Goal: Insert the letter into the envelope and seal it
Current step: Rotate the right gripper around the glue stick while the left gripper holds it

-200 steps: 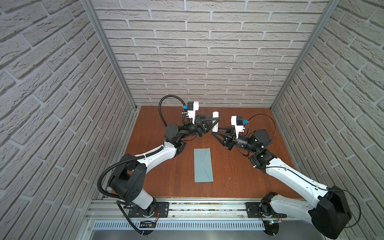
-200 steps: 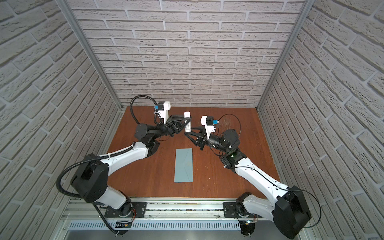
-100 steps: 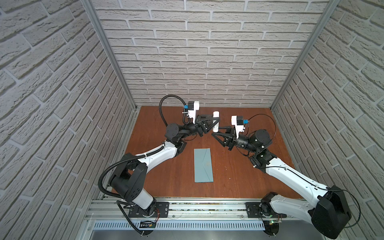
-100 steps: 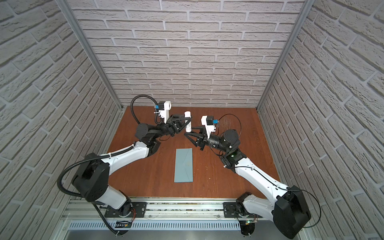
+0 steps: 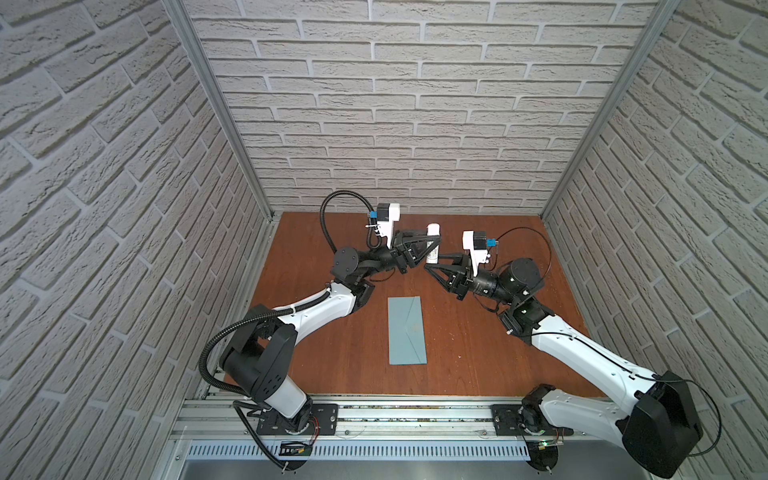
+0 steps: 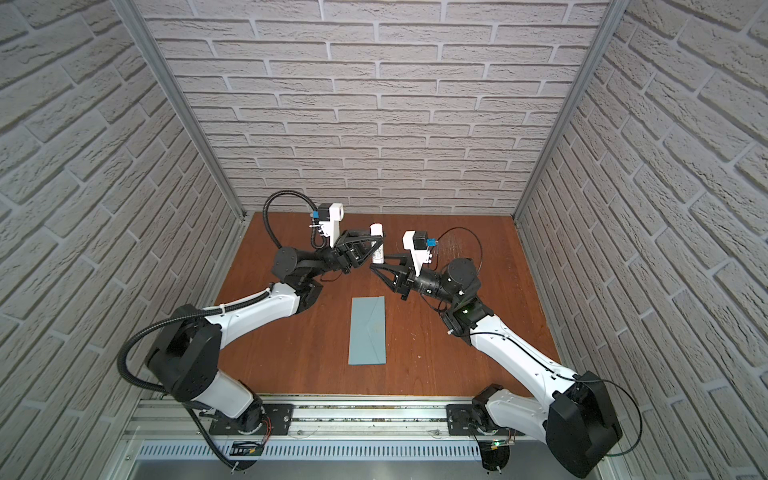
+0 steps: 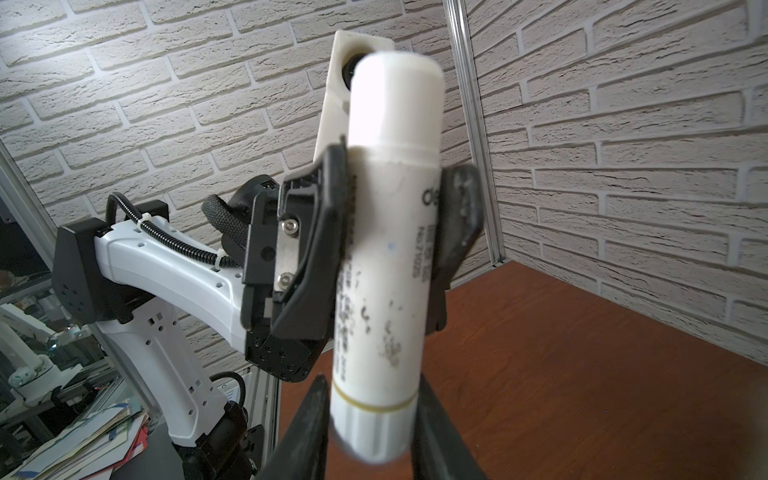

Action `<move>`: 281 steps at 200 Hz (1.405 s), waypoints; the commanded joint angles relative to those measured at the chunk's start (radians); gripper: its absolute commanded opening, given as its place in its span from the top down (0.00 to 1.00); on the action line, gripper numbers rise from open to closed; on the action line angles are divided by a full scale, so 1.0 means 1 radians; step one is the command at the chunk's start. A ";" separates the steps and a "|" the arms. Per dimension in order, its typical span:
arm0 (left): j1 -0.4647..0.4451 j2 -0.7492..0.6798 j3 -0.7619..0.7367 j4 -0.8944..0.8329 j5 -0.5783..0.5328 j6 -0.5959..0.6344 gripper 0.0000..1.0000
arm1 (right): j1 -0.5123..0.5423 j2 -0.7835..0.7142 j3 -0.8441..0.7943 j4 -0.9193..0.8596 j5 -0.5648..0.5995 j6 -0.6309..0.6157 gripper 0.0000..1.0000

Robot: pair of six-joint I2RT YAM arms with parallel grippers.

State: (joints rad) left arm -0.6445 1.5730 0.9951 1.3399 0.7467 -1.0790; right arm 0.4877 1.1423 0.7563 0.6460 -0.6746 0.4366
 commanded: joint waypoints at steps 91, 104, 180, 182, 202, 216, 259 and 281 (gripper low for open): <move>-0.013 0.018 0.012 0.032 0.005 0.017 1.00 | 0.003 -0.019 0.053 0.056 -0.031 0.023 0.78; -0.014 0.007 -0.002 0.005 -0.006 0.044 1.00 | 0.003 -0.024 0.062 0.053 -0.030 0.027 0.80; -0.074 -0.177 -0.067 -0.490 -0.262 0.483 1.00 | 0.124 -0.155 0.072 -0.151 0.261 -0.134 0.93; -0.077 -0.179 -0.067 -0.492 -0.268 0.489 1.00 | 0.130 -0.160 0.071 -0.156 0.281 -0.139 0.94; -0.100 -0.185 -0.077 -0.504 -0.334 0.522 1.00 | 0.190 -0.199 0.065 -0.179 0.435 -0.187 0.94; -0.125 -0.183 -0.085 -0.506 -0.380 0.549 1.00 | 0.251 -0.217 0.066 -0.186 0.553 -0.235 0.94; -0.178 -0.153 -0.110 -0.466 -0.504 0.582 1.00 | 0.439 -0.224 0.073 -0.140 0.895 -0.366 0.94; -0.200 -0.138 -0.113 -0.472 -0.554 0.607 1.00 | 0.542 -0.195 0.100 -0.118 1.036 -0.457 0.94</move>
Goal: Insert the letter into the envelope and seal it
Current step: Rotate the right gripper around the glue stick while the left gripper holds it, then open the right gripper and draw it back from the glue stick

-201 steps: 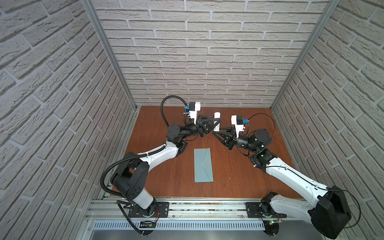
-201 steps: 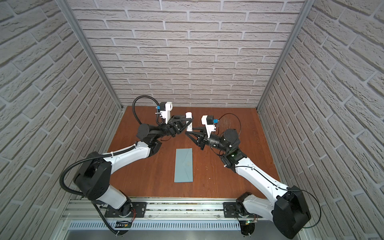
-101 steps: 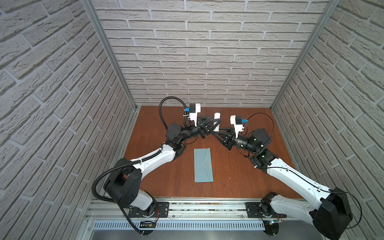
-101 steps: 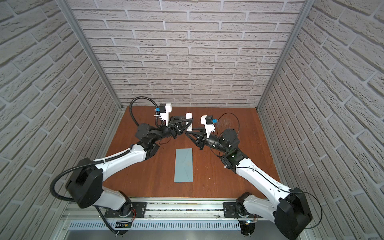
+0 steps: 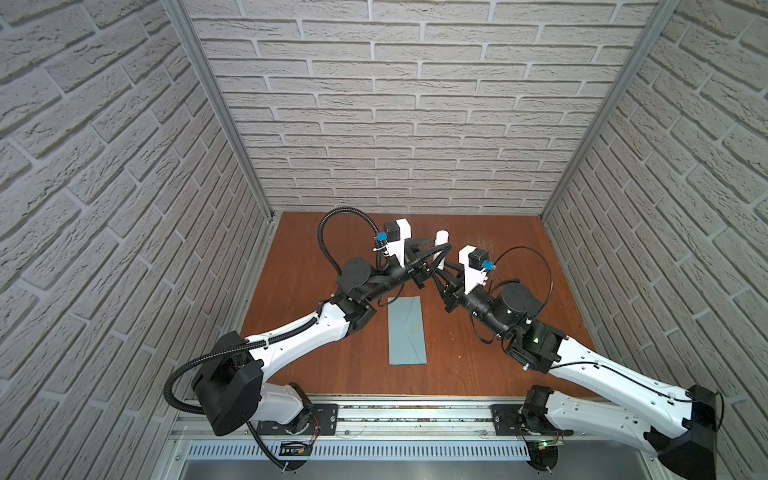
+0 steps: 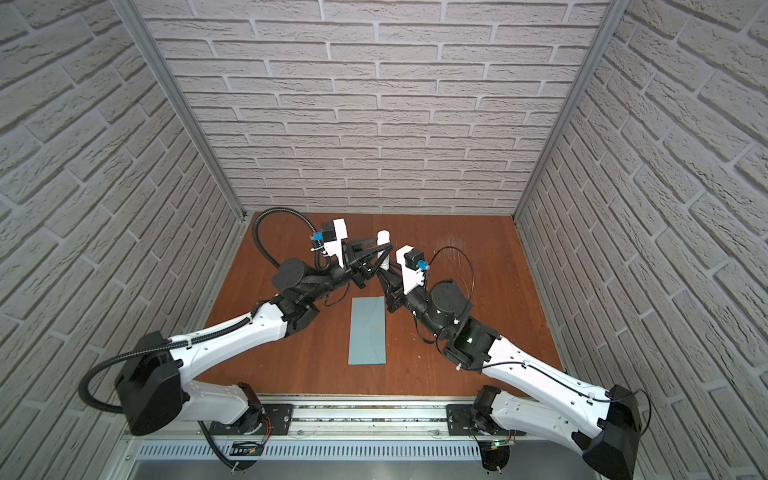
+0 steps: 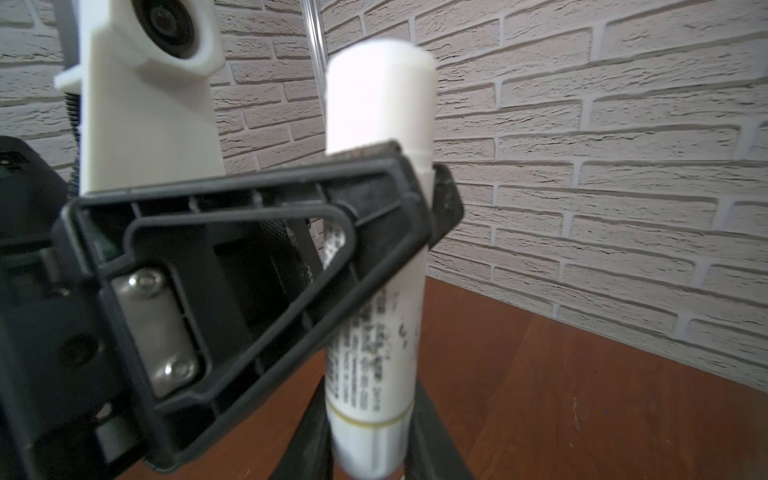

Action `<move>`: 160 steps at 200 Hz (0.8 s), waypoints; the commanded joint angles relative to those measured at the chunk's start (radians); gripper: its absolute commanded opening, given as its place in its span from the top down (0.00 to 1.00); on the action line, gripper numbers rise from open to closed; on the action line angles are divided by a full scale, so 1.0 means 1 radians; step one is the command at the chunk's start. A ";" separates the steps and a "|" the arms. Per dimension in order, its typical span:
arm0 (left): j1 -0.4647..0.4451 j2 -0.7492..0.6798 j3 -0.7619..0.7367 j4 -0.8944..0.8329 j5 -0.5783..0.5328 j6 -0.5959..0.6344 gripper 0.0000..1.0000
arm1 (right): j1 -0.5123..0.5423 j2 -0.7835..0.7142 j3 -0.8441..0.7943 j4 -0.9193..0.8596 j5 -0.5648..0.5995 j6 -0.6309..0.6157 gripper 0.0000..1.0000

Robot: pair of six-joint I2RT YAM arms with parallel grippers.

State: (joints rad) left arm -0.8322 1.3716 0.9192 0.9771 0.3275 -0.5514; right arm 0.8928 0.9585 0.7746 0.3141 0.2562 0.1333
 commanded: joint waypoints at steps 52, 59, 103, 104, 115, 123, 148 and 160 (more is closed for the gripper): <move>-0.024 0.081 -0.050 -0.113 -0.219 0.120 1.00 | 0.336 0.118 0.171 0.253 0.379 -0.340 0.94; -0.024 0.081 -0.050 -0.111 -0.224 0.125 1.00 | 0.352 0.137 0.185 0.243 0.408 -0.353 0.94; -0.024 0.063 -0.048 -0.138 -0.238 0.169 1.00 | 0.388 0.193 0.228 0.159 0.488 -0.394 0.90; -0.023 0.062 -0.047 -0.140 -0.239 0.170 1.00 | 0.388 0.193 0.227 0.158 0.489 -0.394 0.89; -0.018 0.051 -0.043 -0.153 -0.236 0.181 1.00 | 0.386 0.184 0.212 0.156 0.499 -0.404 0.85; -0.012 0.042 -0.040 -0.161 -0.228 0.185 1.00 | 0.387 0.175 0.198 0.155 0.514 -0.404 0.81; 0.023 0.012 -0.032 -0.182 -0.196 0.181 1.00 | 0.376 0.133 0.159 0.116 0.532 -0.422 0.68; 0.045 -0.005 -0.028 -0.188 -0.174 0.171 1.00 | 0.355 0.101 0.141 0.061 0.494 -0.409 0.62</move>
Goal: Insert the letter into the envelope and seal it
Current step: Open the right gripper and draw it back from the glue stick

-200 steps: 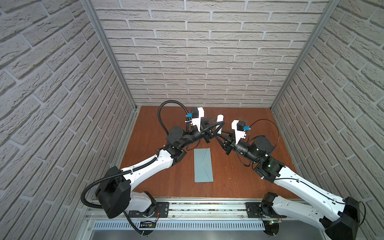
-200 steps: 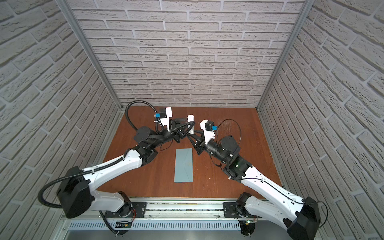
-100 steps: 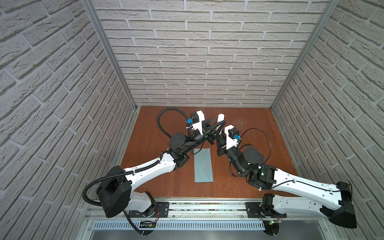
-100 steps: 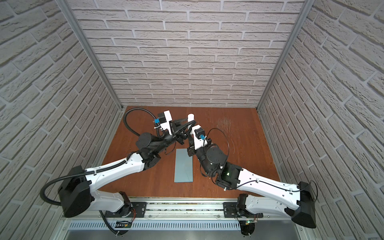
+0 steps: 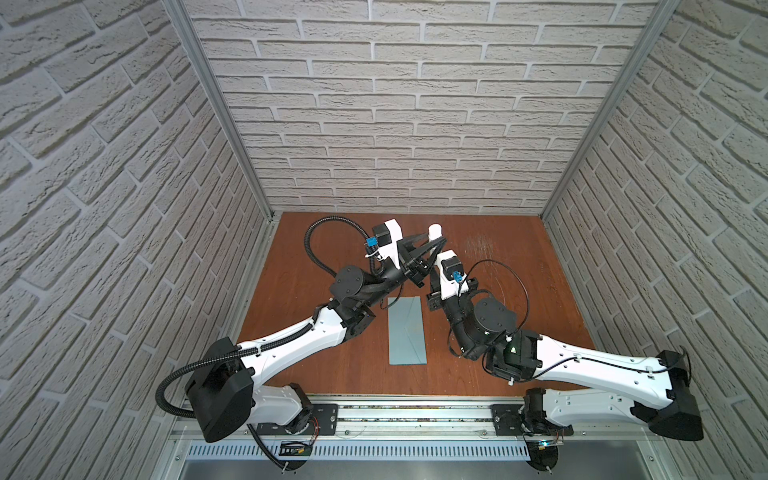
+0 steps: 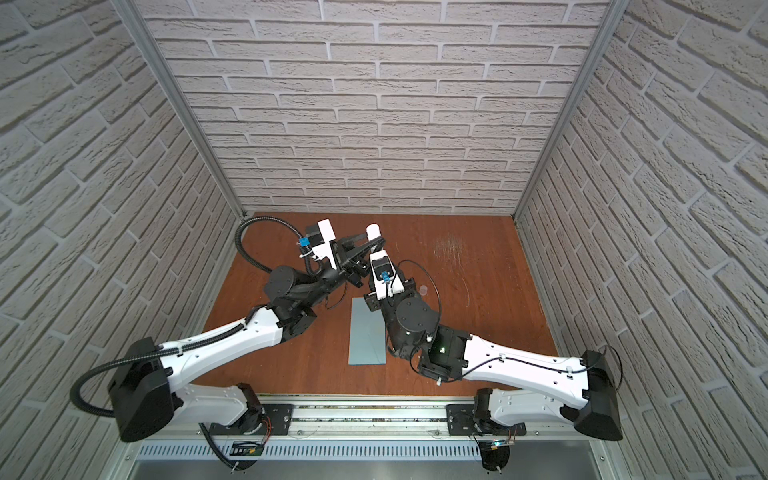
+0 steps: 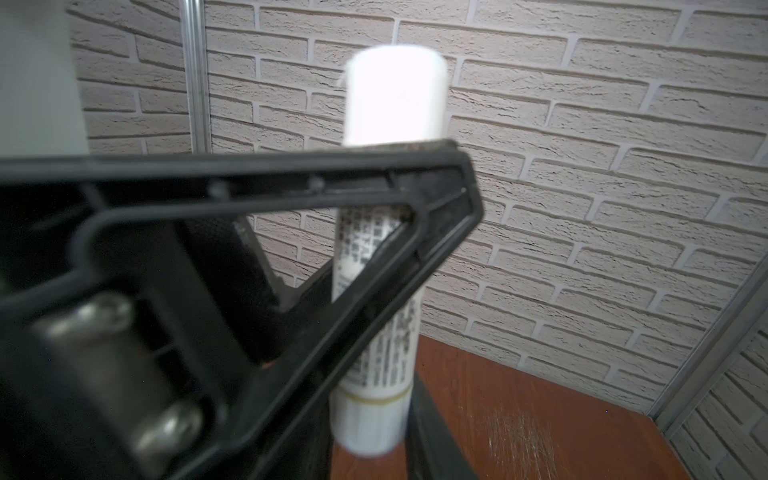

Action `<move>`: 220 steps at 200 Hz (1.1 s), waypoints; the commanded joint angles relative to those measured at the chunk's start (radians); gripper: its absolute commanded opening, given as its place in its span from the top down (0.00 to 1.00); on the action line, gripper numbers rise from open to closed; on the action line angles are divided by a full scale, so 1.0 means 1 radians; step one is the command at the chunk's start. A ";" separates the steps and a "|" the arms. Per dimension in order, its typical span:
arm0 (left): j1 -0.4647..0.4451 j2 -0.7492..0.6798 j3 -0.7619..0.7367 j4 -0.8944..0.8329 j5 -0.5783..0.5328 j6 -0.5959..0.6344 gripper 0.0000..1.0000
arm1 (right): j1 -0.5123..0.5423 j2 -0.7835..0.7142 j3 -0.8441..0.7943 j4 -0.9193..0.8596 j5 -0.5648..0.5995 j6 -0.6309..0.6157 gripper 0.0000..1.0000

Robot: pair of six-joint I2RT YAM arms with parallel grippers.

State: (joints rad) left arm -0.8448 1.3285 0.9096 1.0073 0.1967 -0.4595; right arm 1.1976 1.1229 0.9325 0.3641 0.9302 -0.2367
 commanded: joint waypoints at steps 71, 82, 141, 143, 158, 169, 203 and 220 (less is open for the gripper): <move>0.180 -0.009 -0.001 -0.167 0.150 -0.068 1.00 | -0.206 -0.247 -0.103 -0.233 -0.618 0.172 0.52; 0.194 -0.005 0.002 -0.146 0.184 -0.102 1.00 | -0.243 -0.257 -0.108 -0.240 -0.679 0.193 0.54; 0.217 0.015 -0.005 -0.052 0.268 -0.203 1.00 | -0.353 -0.238 -0.132 -0.171 -0.862 0.295 0.56; 0.217 0.016 -0.005 -0.048 0.270 -0.208 1.00 | -0.356 -0.237 -0.133 -0.167 -0.867 0.298 0.56; 0.222 0.022 -0.009 -0.020 0.285 -0.235 1.00 | -0.375 -0.224 -0.141 -0.143 -0.906 0.323 0.57; 0.224 0.024 -0.009 -0.010 0.294 -0.247 1.00 | -0.384 -0.214 -0.140 -0.132 -0.923 0.335 0.57; 0.224 0.025 -0.014 0.005 0.306 -0.259 1.00 | -0.393 -0.190 -0.143 -0.095 -0.945 0.355 0.57; 0.225 0.028 -0.014 0.014 0.314 -0.265 1.00 | -0.395 -0.177 -0.141 -0.082 -0.955 0.363 0.57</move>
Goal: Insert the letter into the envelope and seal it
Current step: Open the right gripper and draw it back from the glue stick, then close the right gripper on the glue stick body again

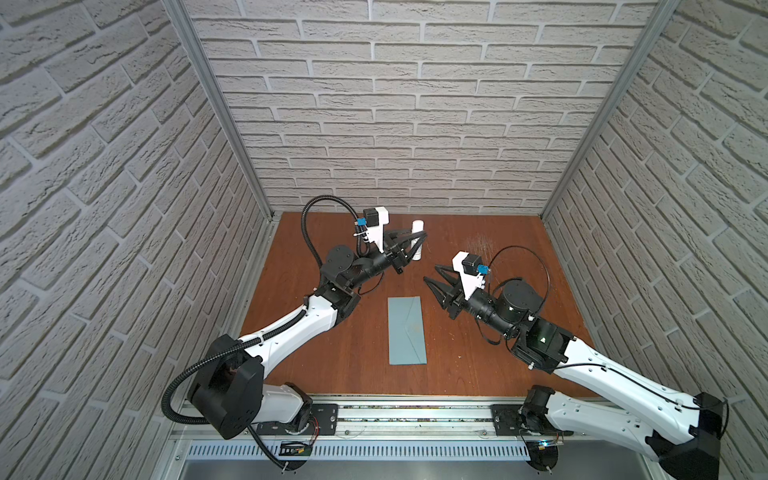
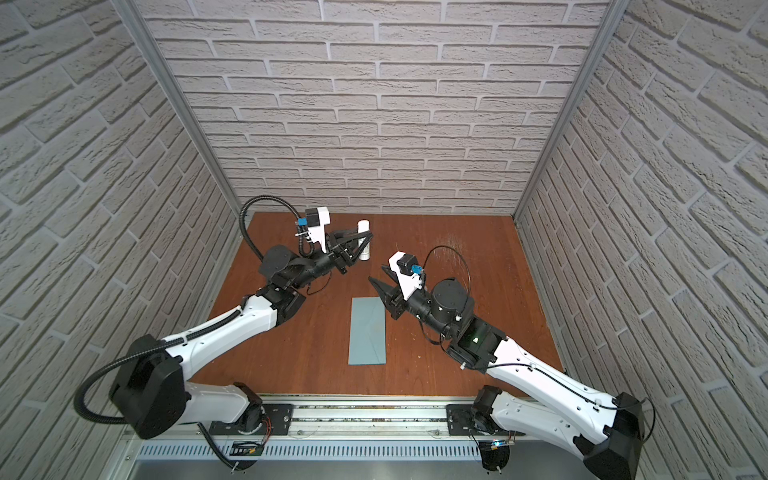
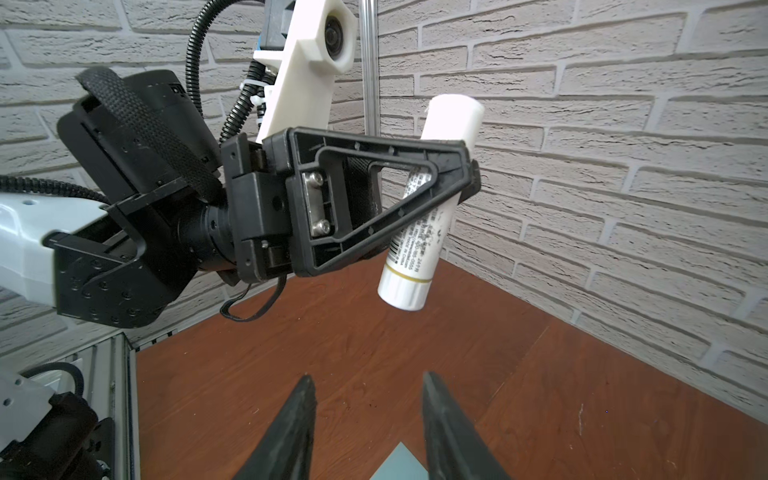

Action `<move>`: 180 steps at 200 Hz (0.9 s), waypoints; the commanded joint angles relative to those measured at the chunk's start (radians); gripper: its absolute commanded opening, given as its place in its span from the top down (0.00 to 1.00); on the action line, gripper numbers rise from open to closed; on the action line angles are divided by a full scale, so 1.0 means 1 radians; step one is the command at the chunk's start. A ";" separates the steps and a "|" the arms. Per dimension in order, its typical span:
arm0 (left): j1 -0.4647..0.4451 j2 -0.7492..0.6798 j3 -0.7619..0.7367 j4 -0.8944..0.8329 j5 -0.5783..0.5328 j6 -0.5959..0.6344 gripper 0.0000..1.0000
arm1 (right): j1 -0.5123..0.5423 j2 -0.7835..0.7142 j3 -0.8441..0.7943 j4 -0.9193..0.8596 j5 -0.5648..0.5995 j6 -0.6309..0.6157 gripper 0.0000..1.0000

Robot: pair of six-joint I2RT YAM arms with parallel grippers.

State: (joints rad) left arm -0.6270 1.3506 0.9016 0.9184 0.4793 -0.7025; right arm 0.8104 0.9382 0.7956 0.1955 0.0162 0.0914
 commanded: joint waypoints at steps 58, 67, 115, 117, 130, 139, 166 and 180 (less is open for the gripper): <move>0.012 0.027 0.003 0.183 0.105 -0.089 1.00 | -0.055 0.025 -0.031 0.168 -0.128 0.097 0.56; 0.016 0.038 0.003 0.221 0.126 -0.119 1.00 | -0.076 0.028 -0.041 0.194 -0.163 0.120 0.55; 0.030 0.140 0.042 0.483 0.240 -0.341 1.00 | -0.220 0.061 -0.093 0.392 -0.435 0.281 0.52; 0.030 0.143 0.045 0.483 0.245 -0.347 1.00 | -0.225 0.064 -0.095 0.400 -0.443 0.287 0.52; 0.023 0.155 0.062 0.484 0.277 -0.356 1.00 | -0.246 0.073 -0.102 0.442 -0.493 0.312 0.52; 0.020 0.157 0.069 0.484 0.287 -0.358 1.00 | -0.258 0.081 -0.102 0.454 -0.517 0.318 0.52; 0.013 0.163 0.081 0.483 0.303 -0.360 1.00 | -0.279 0.105 -0.108 0.499 -0.563 0.324 0.52; 0.010 0.168 0.086 0.484 0.308 -0.362 1.00 | -0.284 0.124 -0.113 0.542 -0.588 0.337 0.52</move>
State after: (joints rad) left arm -0.6102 1.5158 0.9504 1.2823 0.7418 -1.0420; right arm 0.5377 1.0428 0.6983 0.5922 -0.4801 0.3859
